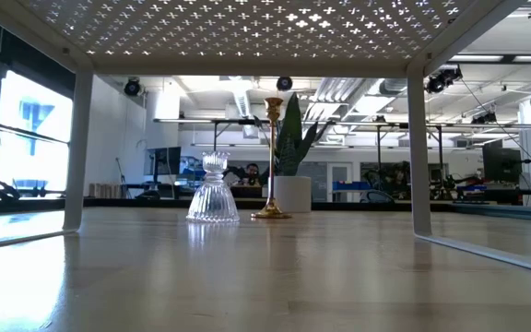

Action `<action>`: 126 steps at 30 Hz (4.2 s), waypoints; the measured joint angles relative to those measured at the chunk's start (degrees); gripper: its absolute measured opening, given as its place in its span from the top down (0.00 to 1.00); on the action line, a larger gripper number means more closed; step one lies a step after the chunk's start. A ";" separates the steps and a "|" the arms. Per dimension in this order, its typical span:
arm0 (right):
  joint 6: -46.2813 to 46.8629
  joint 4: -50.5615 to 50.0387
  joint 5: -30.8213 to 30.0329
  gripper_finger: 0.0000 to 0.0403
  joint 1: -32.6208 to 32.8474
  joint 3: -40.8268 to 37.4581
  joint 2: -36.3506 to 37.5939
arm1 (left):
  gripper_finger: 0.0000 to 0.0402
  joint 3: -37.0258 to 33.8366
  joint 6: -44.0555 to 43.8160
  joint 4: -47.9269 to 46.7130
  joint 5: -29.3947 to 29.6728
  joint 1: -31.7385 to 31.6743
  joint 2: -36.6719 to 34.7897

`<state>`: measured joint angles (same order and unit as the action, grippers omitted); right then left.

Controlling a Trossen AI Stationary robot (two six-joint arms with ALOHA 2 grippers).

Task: Pick & Place candle stick holders
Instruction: Put the bottom gold candle holder on the shelf

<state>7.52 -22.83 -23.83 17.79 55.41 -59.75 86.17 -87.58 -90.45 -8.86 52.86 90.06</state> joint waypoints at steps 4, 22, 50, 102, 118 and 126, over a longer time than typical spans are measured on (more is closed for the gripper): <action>-0.01 0.00 0.00 0.86 0.01 0.01 0.02 | 0.98 0.44 2.31 0.39 0.73 -0.16 -0.36; 4.23 1.73 0.22 0.85 0.00 0.01 0.00 | 0.99 1.35 10.05 0.29 1.93 -8.54 -6.38; 3.99 0.99 3.07 0.86 -0.01 0.01 0.00 | 0.99 -0.55 36.74 0.31 17.28 -29.22 -26.64; -28.01 24.44 5.27 0.81 3.15 0.01 -3.06 | 0.99 3.43 85.55 45.27 36.10 -41.97 -19.63; -59.00 43.64 -26.74 0.52 10.86 0.01 -16.12 | 0.99 3.47 93.38 51.53 35.15 -41.88 -15.23; -68.30 50.78 -29.54 0.50 9.24 0.01 -19.92 | 0.99 3.47 91.97 53.59 34.72 -40.11 -14.21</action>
<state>-60.79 27.95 -53.38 27.02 55.42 -79.66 89.65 4.38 -36.86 25.86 12.75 75.85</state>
